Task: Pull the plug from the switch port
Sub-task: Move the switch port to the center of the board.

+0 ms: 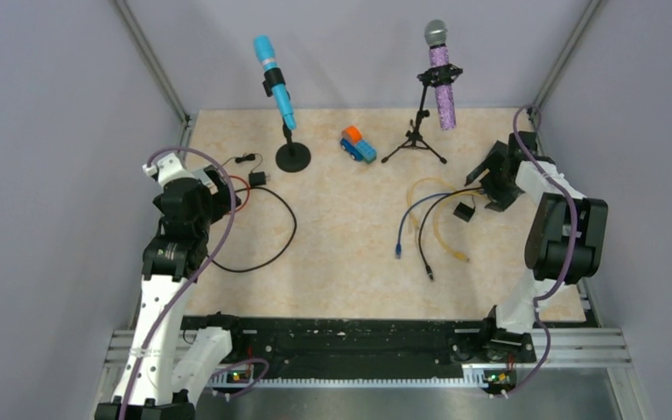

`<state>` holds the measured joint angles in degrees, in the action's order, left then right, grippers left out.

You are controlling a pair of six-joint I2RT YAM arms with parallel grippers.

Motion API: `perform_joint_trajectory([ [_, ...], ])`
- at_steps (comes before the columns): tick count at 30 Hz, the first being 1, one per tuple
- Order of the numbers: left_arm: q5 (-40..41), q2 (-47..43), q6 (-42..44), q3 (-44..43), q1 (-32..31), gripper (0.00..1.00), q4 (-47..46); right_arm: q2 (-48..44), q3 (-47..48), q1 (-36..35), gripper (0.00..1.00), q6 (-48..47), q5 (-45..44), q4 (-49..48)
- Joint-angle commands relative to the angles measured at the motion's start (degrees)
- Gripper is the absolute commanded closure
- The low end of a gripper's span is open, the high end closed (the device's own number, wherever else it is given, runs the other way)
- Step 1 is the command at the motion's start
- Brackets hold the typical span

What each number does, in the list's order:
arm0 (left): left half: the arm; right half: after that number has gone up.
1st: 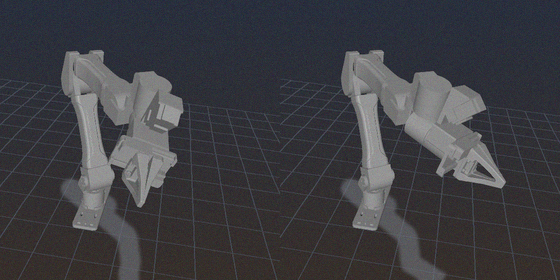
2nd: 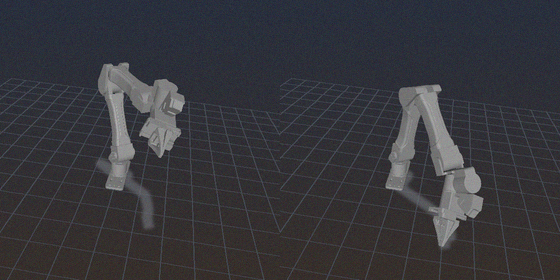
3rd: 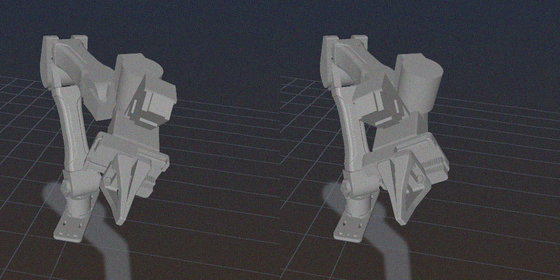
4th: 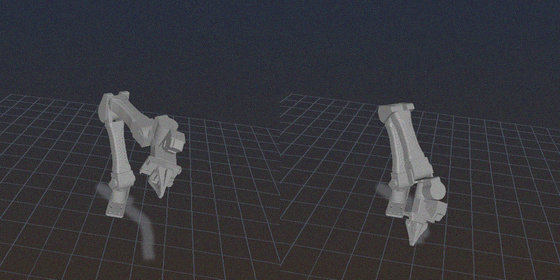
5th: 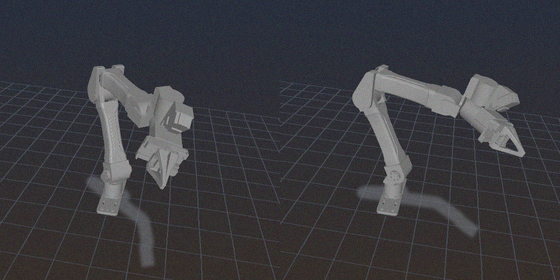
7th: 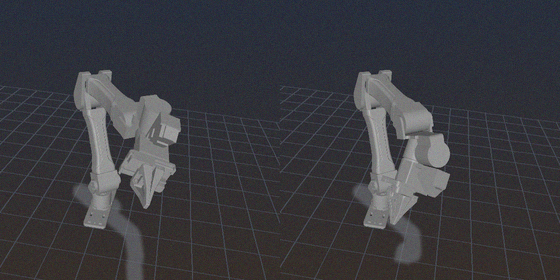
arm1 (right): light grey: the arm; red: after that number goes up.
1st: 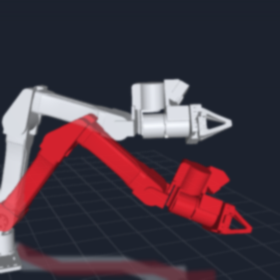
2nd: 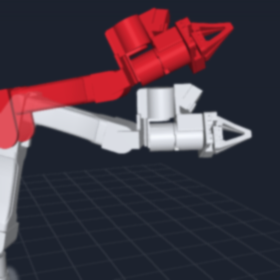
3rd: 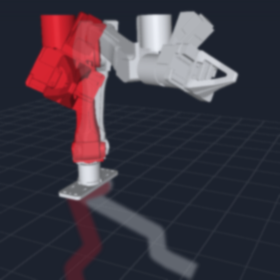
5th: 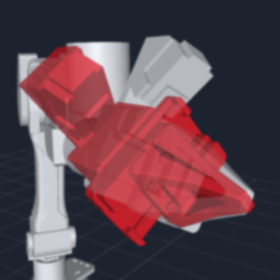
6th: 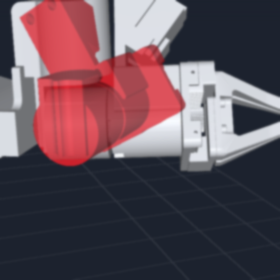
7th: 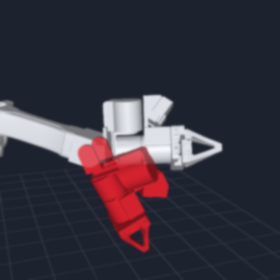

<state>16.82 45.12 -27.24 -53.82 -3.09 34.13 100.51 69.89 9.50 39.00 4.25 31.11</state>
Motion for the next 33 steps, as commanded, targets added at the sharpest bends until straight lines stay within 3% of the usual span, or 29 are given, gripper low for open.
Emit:
perform_joint_trajectory([
  [1, -2.09, 0.24, 0.85, -0.41, 0.19, 0.01, -3.2, 1.19, 1.35, -0.42, 0.2, -3.0, 7.26, -3.45],
  [14, -5.29, 2.3, 0.53, -1.03, 0.19, 0.01, -4.14, 0.0, -2.6, -5.3, 0.29, -12.24, 6.21, 0.26],
  [25, -7.24, 4.24, 0.99, -1.73, 0.19, 0.01, -5.22, -14.96, -17.8, -9.15, 0.33, -18.98, 7.81, 3.14],
  [30, -9.14, 4.93, 0.8, -1.79, 0.19, 0.01, -6.08, -24.61, -20.05, -9.15, 0.2, -17.28, 7.25, 4.21],
  [33, -10.14, 4.99, 0.64, -1.74, 0.19, 0.01, -6.58, -28.74, -16.0, -9.15, 0.11, -14.38, 0.07, 5.29],
])
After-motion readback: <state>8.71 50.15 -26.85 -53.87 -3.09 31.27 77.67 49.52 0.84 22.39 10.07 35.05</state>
